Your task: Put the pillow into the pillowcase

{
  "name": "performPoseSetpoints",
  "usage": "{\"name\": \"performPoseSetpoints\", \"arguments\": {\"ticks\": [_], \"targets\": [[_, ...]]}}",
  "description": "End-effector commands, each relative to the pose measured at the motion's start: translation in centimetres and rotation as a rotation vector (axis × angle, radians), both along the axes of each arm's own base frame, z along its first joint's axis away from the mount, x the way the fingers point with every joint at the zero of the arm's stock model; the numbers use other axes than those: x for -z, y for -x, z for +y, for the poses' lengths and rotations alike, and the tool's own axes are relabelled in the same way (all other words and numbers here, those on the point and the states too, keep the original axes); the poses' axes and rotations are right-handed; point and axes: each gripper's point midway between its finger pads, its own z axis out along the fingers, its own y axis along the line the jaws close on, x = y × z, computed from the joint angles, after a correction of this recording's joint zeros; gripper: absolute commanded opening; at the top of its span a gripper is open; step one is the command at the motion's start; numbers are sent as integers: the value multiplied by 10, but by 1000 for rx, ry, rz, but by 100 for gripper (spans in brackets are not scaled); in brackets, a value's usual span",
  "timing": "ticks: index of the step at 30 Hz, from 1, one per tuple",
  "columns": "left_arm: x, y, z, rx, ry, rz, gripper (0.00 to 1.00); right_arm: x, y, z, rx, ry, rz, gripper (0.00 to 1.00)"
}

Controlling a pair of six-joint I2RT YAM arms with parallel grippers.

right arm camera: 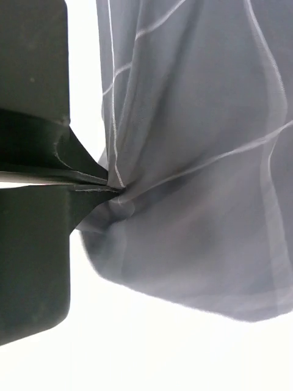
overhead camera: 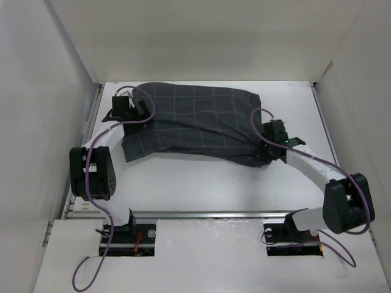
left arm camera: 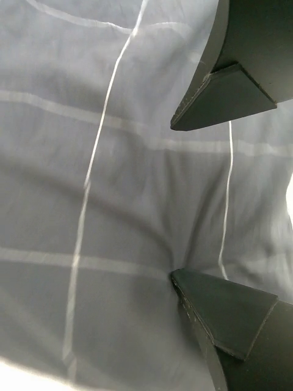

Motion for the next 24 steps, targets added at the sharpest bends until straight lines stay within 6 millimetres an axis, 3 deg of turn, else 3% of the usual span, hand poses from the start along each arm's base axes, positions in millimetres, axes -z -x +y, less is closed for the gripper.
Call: {"name": "performPoseSetpoints", "arguments": {"ticks": [1, 3, 4, 5, 6, 7, 8, 11, 13, 15, 17, 18, 20, 24], "targets": [[-5, 13, 30, -105, -57, 12, 100, -13, 6, -66, 199, 87, -11, 0], [-8, 14, 41, -149, -81, 12, 100, -35, -3, -68, 150, 76, -55, 0], [-8, 15, 41, -150, -81, 12, 100, -34, -2, -66, 116, 76, -51, 0], [-10, 17, 41, -149, -81, 15, 100, -49, -8, -61, 84, 60, -82, 7], [-8, 19, 41, -149, -81, 24, 100, -61, -10, -57, 28, 54, -115, 22], [-19, 17, 41, -150, -80, -2, 100, -70, -11, -51, -3, 32, -140, 44], [-21, 19, 40, -156, -74, 1, 100, -84, -13, -41, -47, -14, -175, 51], [-57, 21, 38, -153, -66, -83, 100, -132, -18, -27, -127, -71, -318, 76], [-86, 26, 36, -152, -50, -157, 100, -149, -19, -27, -128, -76, -366, 82], [-84, 37, 28, -160, 10, -162, 100, -156, -21, -31, -111, -60, -379, 82], [-88, 48, 10, -117, 97, -192, 100, -148, -22, -34, -65, -59, -348, 83], [-72, 56, 5, -121, 137, -169, 100, -145, -23, -35, -50, -59, -339, 83], [-63, 68, -1, -110, 165, -148, 100, -129, -25, -36, -23, -59, -292, 83], [-13, 108, -8, -122, 180, -25, 100, -101, -26, -34, -19, -63, -219, 86]]}}
